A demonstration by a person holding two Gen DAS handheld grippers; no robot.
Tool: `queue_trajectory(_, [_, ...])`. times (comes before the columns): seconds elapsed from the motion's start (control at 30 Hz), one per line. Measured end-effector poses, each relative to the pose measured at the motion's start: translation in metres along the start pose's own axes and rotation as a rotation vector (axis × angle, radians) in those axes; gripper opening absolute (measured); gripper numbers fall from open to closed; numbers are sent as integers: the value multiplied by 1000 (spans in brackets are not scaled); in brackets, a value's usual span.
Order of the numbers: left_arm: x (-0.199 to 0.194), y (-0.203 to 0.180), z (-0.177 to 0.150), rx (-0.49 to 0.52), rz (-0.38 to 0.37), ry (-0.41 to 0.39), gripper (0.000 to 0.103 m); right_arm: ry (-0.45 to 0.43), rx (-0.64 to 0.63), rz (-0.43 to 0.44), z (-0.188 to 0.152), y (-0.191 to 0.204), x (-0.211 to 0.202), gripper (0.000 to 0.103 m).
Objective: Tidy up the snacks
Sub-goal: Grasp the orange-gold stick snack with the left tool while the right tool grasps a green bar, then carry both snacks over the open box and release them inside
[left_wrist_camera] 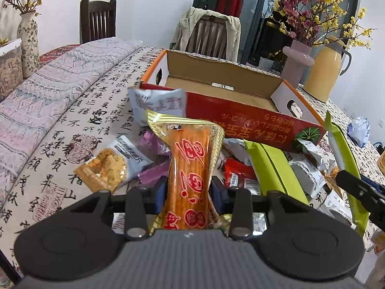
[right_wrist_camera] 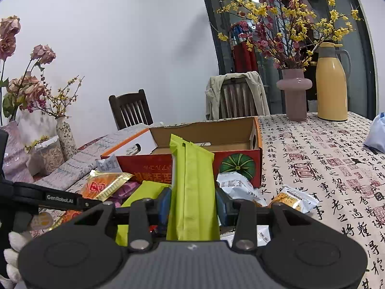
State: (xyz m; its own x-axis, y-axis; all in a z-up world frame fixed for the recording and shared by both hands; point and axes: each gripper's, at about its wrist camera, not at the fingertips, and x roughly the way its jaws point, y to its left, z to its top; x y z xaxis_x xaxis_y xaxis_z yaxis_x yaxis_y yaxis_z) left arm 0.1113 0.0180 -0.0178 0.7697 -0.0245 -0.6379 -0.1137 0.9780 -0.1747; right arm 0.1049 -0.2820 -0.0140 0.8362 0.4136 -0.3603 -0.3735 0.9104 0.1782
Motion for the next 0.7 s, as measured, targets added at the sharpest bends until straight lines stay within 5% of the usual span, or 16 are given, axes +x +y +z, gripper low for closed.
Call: queue_trajectory(0.7, [-30, -41, 67, 118, 5, -231, 38, -97, -51, -31, 55, 4, 24, 38])
